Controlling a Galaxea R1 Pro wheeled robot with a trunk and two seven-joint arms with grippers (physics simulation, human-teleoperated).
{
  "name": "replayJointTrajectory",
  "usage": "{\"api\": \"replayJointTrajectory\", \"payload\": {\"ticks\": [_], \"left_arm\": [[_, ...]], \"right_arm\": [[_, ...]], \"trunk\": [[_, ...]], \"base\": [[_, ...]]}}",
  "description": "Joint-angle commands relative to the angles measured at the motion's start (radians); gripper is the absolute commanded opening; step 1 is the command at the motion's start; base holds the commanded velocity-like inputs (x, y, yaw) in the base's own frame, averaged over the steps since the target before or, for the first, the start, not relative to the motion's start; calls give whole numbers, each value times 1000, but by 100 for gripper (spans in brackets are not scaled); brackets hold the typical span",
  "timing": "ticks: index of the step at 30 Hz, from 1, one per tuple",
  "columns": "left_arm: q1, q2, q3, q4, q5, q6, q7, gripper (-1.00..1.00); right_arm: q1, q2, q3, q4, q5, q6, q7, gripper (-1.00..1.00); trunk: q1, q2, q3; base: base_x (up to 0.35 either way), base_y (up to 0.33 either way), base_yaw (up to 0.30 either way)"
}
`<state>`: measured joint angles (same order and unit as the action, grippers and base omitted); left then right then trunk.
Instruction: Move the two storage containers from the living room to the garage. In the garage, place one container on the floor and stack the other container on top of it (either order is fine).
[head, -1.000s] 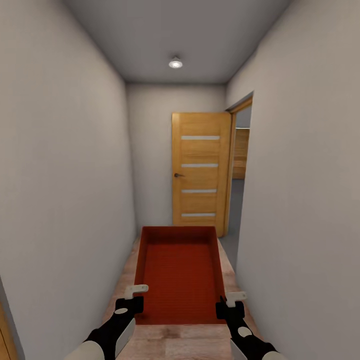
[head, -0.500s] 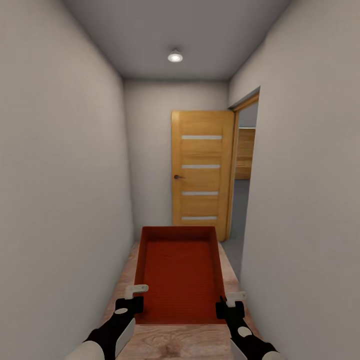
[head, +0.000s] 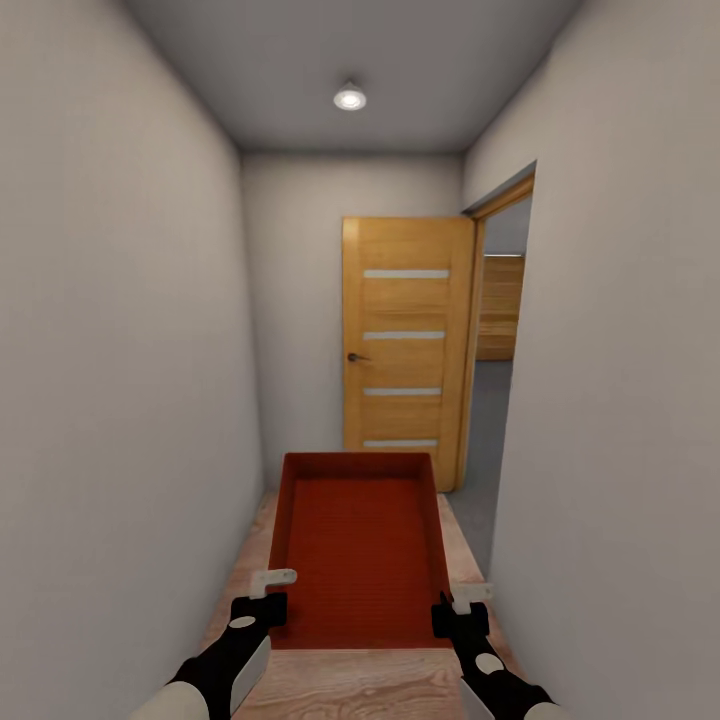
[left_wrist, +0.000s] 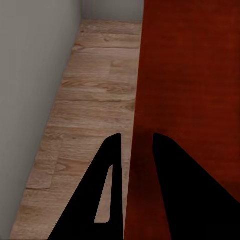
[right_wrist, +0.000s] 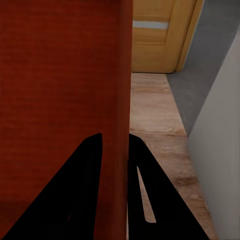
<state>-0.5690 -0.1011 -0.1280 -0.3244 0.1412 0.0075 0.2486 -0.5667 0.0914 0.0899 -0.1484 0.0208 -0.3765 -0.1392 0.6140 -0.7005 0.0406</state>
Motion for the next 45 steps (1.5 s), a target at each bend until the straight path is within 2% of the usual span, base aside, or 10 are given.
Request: {"api": "replayJointTrajectory", "payload": {"ticks": [1,45], "left_arm": [[0,11,-1,1,15,2,11,-100],[0,11,-1,1,15,2,11,-100]], "right_arm": [[-1,-6,-33,-3,6,-3,-10,-100],[-1,-6,-33,-3,7,-2,-10,-100]], "trunk": [[1,0,0],[1,0,0]], "base": [[322,0,0],[322,0,0]]}}
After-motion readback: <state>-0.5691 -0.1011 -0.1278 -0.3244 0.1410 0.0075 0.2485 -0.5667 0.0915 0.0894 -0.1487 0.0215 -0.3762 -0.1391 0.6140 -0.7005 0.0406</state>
